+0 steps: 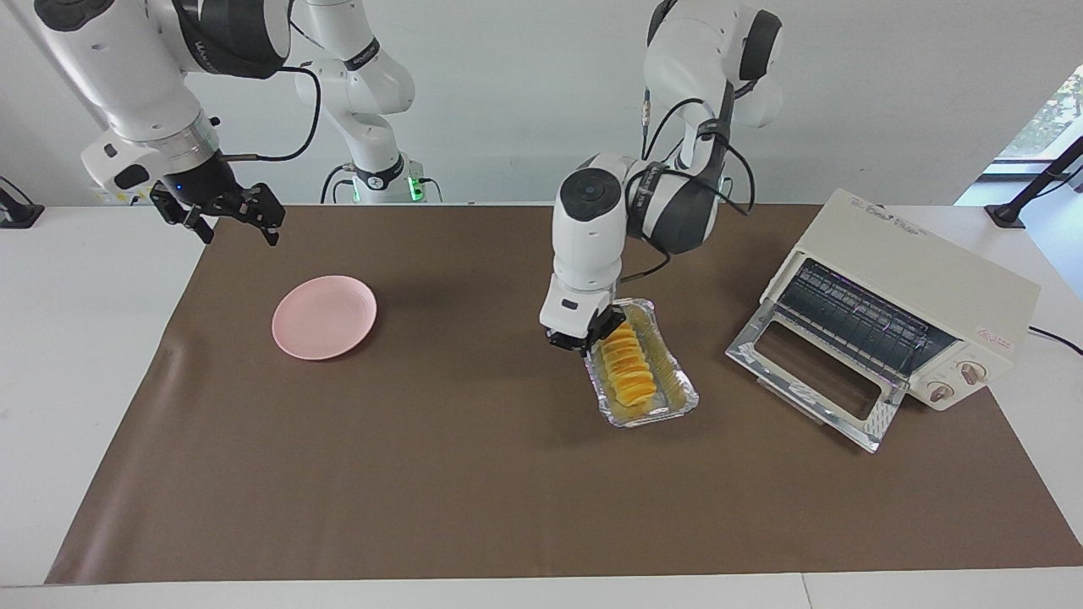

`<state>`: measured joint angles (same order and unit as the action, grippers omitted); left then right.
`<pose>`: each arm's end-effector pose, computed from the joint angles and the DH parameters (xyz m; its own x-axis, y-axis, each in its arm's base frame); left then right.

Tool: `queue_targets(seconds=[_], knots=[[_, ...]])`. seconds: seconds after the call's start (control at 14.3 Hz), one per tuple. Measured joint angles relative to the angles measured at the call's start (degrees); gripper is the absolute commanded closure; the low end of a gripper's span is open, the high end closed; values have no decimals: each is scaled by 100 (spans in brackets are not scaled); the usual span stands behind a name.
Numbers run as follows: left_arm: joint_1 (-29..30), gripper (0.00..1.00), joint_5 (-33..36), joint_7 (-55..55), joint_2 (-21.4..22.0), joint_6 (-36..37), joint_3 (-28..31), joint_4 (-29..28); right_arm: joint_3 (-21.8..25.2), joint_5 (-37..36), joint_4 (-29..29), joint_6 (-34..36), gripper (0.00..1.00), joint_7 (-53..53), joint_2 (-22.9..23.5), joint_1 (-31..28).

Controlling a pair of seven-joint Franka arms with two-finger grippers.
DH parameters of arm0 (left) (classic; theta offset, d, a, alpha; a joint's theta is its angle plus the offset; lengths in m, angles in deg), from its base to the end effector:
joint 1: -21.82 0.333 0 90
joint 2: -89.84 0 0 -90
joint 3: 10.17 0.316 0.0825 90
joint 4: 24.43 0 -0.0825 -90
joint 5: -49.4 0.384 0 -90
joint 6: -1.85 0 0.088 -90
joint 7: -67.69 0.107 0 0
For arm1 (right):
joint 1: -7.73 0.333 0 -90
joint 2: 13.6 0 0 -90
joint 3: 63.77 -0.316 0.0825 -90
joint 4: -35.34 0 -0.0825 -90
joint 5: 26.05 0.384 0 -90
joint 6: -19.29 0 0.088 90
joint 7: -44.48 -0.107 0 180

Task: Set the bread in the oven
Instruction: 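Lower the foil tray into the open oven with the left gripper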

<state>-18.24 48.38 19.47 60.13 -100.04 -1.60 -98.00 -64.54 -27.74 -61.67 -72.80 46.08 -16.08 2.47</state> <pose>0.5889 -0.3890 0.4525 0.9616 0.2727 0.0294 0.2740 -0.9603 -0.0520 0.5395 -0.0453 0.5936 0.9978 -0.0493 -0.0434 -0.0481 -0.9984 0.0288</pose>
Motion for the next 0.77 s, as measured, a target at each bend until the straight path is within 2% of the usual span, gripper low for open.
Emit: queue_targets(seconds=[0.28,0.49,0.77], knots=[[172,100,-38,-517,198,508,614,-17,0,0,-1,0,0,0,0,0],[404,100,-426,-674,186,599,989,-62,0,0,-1,0,0,0,-1,0],[899,100,-514,-676,183,644,1241,-175,0,0,-2,0,0,0,-1,0]])
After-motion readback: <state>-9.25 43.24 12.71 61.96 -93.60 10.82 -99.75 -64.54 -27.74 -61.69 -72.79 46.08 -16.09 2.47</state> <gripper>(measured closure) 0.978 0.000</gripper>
